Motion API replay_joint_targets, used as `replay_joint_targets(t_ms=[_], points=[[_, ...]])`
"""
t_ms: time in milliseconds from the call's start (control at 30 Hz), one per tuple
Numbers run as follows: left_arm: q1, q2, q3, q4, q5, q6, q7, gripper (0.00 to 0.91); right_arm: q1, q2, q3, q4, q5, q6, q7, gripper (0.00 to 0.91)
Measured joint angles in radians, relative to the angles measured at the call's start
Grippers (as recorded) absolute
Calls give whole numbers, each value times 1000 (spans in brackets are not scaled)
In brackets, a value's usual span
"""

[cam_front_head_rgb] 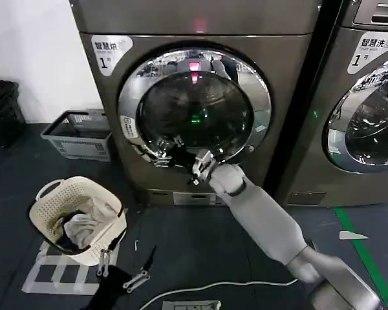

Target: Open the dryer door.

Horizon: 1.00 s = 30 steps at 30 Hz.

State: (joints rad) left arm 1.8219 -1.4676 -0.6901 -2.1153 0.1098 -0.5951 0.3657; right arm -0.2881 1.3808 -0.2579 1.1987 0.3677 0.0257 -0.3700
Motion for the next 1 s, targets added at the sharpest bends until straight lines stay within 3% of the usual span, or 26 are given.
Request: replay_joint_targets(t_ms=[1000], points=[[0, -7, -6, -6, 0, -3, 2, 907, 113, 153, -17, -228, -37, 49, -30, 907]])
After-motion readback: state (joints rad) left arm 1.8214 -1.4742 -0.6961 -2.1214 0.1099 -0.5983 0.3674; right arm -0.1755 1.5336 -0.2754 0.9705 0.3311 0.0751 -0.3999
